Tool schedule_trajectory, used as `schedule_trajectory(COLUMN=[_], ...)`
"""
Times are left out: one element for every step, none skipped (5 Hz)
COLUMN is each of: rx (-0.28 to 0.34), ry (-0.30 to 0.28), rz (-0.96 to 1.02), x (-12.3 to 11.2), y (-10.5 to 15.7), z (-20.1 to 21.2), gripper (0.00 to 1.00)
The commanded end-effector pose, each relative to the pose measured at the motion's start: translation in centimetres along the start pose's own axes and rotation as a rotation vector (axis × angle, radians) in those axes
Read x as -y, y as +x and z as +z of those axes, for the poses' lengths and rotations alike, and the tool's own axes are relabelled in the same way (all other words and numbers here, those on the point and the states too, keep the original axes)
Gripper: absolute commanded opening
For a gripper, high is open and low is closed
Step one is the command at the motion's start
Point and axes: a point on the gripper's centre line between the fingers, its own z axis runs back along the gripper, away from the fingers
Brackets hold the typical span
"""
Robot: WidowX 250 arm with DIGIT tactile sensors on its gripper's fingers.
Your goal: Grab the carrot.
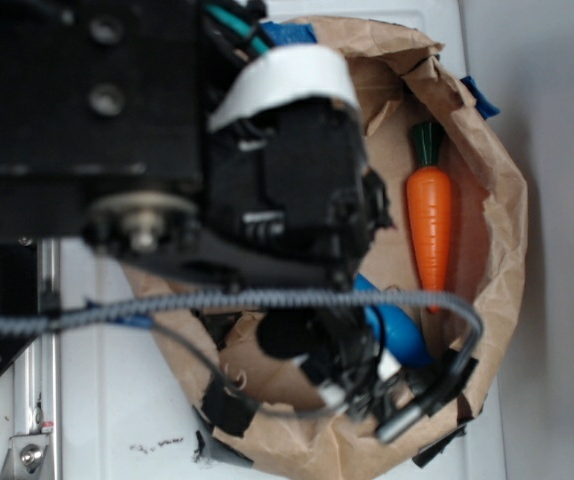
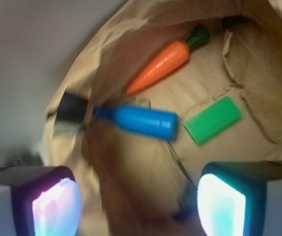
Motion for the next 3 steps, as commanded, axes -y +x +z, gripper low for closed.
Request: schedule_trajectory(rx=[0.135,0.166,0.160], ry=[-0.036,-0.035,-0.004], rz=[0.149,0.168,0.166], x=[-1.8,-2.7,-3.4], y=[4.0,5.2,6.1], z=[-1.7,-3.0,-4.4], gripper=[1.00,1.00,1.00])
